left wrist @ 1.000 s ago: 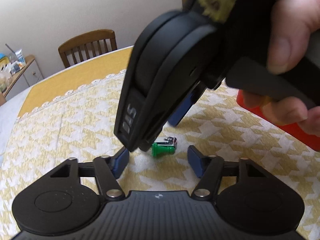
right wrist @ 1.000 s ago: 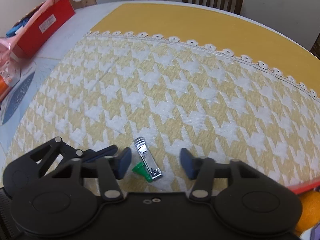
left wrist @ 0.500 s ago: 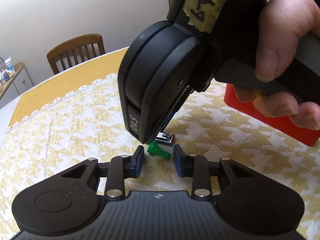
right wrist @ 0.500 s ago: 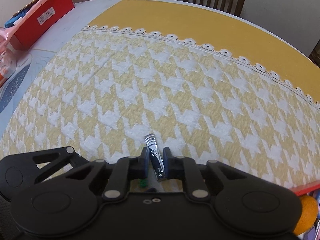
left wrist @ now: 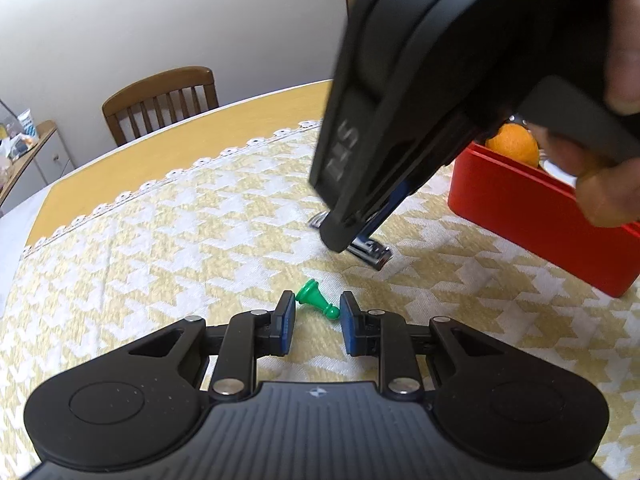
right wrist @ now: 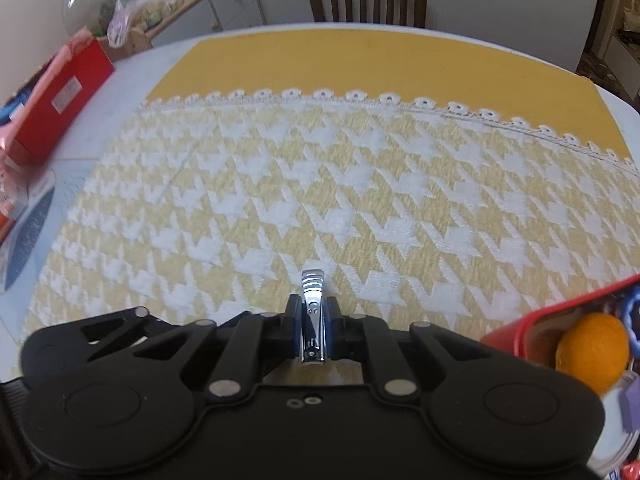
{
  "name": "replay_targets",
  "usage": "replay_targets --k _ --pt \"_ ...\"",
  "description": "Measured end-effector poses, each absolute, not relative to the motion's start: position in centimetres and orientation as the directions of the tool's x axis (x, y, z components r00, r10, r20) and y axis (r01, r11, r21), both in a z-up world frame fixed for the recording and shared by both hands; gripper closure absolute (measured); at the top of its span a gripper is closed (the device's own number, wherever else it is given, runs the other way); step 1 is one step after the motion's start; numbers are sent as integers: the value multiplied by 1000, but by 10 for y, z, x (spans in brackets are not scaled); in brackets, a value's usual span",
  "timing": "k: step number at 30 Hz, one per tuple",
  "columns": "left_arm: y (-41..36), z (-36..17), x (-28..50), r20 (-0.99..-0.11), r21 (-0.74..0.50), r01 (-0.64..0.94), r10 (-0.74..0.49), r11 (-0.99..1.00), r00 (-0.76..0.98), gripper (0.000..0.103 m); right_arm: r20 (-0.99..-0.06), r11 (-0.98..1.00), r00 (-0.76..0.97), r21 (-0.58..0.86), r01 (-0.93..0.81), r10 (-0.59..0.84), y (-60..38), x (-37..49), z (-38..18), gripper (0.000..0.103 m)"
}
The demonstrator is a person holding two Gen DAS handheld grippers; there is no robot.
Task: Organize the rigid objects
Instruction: 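Carry the green game piece and nail clipper over the red box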
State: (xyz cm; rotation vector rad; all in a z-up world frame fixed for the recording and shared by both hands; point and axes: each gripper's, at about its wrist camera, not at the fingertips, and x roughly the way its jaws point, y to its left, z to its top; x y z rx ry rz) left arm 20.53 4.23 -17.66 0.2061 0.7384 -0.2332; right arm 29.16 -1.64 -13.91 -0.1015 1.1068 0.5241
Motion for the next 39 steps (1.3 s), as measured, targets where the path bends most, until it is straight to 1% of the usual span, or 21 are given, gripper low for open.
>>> replay_targets --k 10,21,28,39 --pt "58 -141 191 -673 53 255 -154 966 724 80 -833 857 374 208 -472 408 -29 257 -99 93" --pt "61 -83 178 -622 10 250 -190 968 760 80 -778 835 430 211 -508 458 -54 226 -51 93" --pt "48 -51 184 -584 10 288 -228 958 779 80 -745 842 478 206 -499 465 -82 219 -29 93" --pt "-3 -32 209 -591 8 393 -313 920 744 80 -719 894 559 202 -399 412 -159 219 -17 93"
